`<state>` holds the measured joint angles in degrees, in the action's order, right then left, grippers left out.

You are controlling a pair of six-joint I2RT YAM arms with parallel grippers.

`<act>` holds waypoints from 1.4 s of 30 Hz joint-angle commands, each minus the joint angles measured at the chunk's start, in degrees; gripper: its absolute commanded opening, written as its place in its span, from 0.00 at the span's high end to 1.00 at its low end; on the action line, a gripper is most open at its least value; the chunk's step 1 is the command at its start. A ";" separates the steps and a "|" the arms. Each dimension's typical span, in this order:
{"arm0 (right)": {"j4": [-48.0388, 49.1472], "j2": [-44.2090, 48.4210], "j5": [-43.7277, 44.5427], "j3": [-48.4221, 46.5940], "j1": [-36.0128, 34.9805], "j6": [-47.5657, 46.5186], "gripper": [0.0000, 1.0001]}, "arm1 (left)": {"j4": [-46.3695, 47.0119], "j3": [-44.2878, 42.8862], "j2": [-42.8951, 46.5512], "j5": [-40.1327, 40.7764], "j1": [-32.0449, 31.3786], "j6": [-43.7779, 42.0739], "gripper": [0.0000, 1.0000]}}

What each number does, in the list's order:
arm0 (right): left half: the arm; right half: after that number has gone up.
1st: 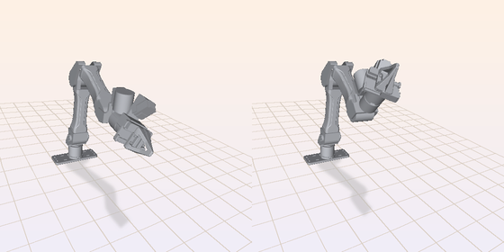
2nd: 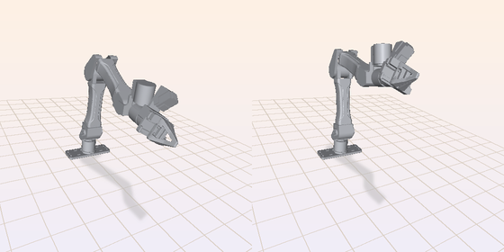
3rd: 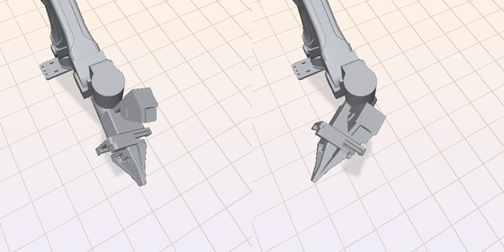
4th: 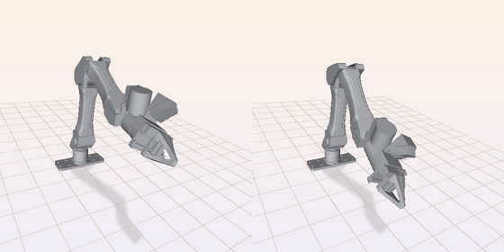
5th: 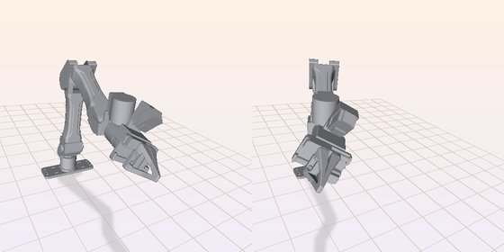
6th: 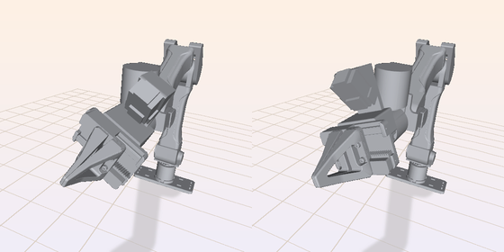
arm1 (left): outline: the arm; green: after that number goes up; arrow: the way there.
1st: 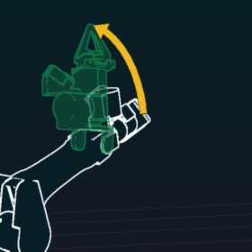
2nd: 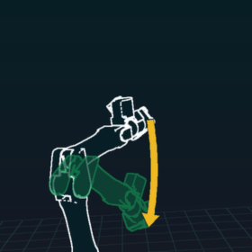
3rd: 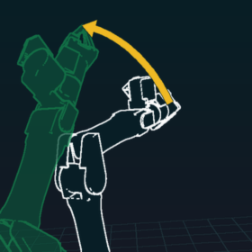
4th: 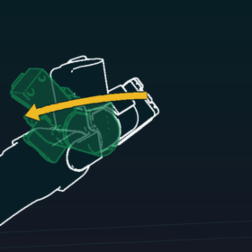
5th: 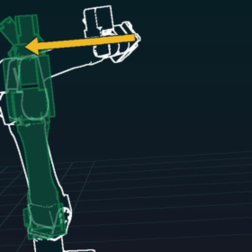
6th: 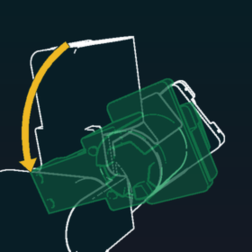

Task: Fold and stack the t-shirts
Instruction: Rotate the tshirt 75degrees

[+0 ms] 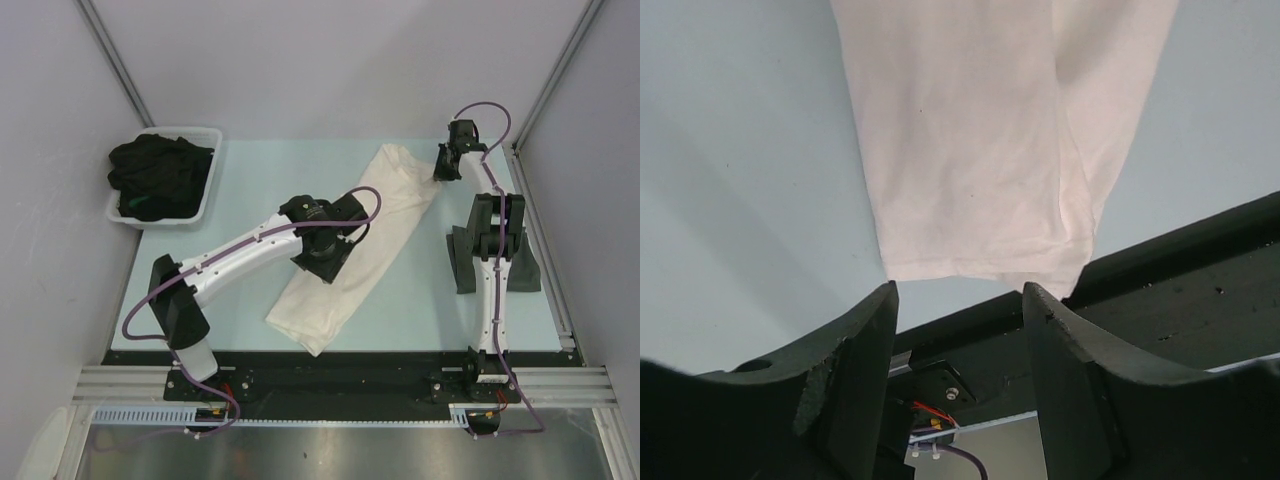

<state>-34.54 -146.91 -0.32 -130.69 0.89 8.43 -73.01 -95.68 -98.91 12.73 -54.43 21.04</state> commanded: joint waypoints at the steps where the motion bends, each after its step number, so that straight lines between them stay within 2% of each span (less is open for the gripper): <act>1: 2.81 -4.17 0.93 -2.45 0.17 0.45 1.00 | -0.38 -0.39 -0.75 -0.69 0.29 1.20 0.41; 11: 4.40 -8.82 -3.46 -10.80 -0.09 3.17 1.00 | -1.52 -3.81 -3.30 -1.13 0.38 0.85 0.39; 30: 15.38 -10.50 -9.53 -11.51 -2.38 5.02 1.00 | -0.64 -1.01 -3.13 -2.10 0.38 1.02 0.38; 31: 15.30 -10.50 -8.92 -11.69 -2.38 5.20 0.99 | -0.38 -0.13 -2.78 -2.01 0.38 1.02 0.38; 32: 15.21 -10.33 -8.48 -11.60 -2.29 5.02 0.96 | -0.20 0.49 -2.51 -2.01 0.38 1.20 0.37; 33: 15.12 -9.98 -8.12 -11.17 -2.29 4.67 0.87 | -0.03 1.10 -2.25 -1.75 0.38 1.20 0.37; 36: 15.56 -7.17 -6.11 -7.92 -2.20 2.92 0.79 | 0.94 3.39 -1.11 -0.96 0.73 1.02 0.35; 42: 14.52 0.74 -3.38 -1.94 -1.33 0.19 0.75 | 3.66 4.62 -0.05 -1.83 3.45 -0.29 0.35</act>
<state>-18.15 -152.99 -6.57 -134.82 -0.89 11.07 -71.88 -90.87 -103.07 11.35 -53.01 20.97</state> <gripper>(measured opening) 0.231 0.652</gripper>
